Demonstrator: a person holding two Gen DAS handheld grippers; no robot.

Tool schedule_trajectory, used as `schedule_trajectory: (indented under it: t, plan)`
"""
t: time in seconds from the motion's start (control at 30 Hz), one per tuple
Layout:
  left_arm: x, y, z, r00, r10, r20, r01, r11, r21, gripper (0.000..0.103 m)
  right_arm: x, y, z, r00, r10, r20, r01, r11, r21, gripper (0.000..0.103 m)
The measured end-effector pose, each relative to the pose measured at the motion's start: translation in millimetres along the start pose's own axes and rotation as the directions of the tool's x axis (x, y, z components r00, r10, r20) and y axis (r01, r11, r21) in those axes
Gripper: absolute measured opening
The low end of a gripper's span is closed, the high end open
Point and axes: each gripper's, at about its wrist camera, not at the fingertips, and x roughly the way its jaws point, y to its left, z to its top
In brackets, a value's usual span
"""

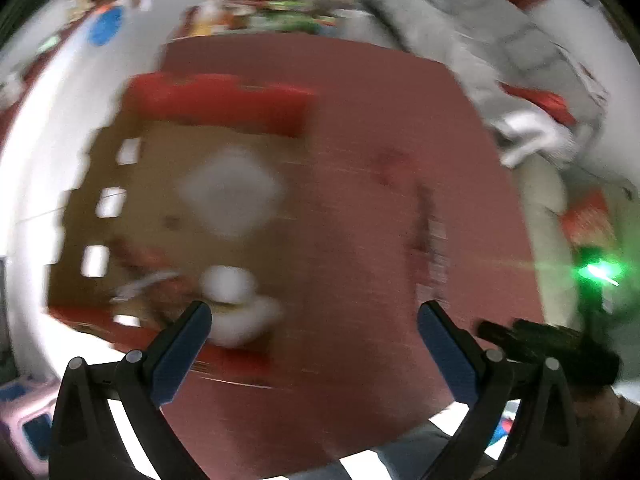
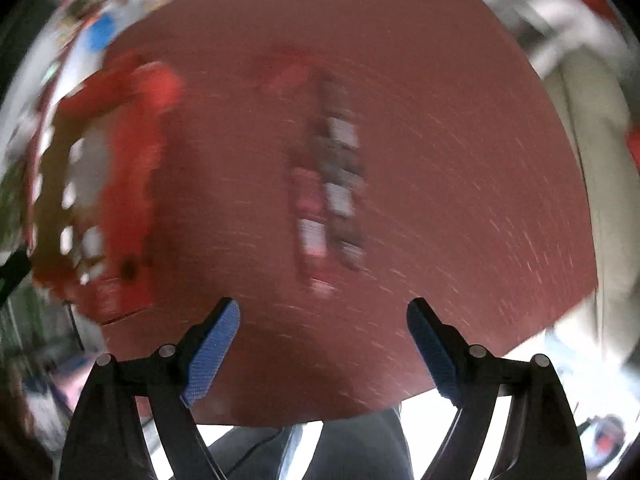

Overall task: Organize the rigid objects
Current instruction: 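Move both tools back over the table toward the remaining pens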

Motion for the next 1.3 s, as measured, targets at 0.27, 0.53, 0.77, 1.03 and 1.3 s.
schedule_trajectory:
  t: [0.27, 0.53, 0.77, 1.03, 1.3]
  plan:
    - [95, -110, -5, 0.984, 0.086, -0.156, -0.067, 0.990, 0.123, 0.103, 15, -70, 23, 0.998, 0.037, -0.049, -0.034, 0.998, 0.059, 0.087]
    - [186, -121, 5, 0.942, 0.224, -0.249, -0.213, 0.975, 0.069, 0.103, 26, -113, 31, 0.993, 0.068, -0.099, -0.069, 0.998, 0.000, 0.087]
    - [215, -121, 15, 0.919, 0.299, -0.258, -0.295, 0.954, 0.054, 0.103, 35, -135, 49, 0.990, 0.074, -0.120, -0.076, 0.997, -0.011, 0.087]
    - [209, -98, 23, 0.919, 0.343, -0.196, -0.347, 0.938, 0.017, 0.103, 43, -114, 72, 0.989, 0.082, -0.124, -0.093, 0.992, -0.086, 0.087]
    - [209, -92, 23, 0.931, 0.314, -0.189, -0.327, 0.944, -0.046, 0.103, 62, -67, 119, 0.996, 0.075, -0.058, -0.081, 0.989, -0.125, 0.087]
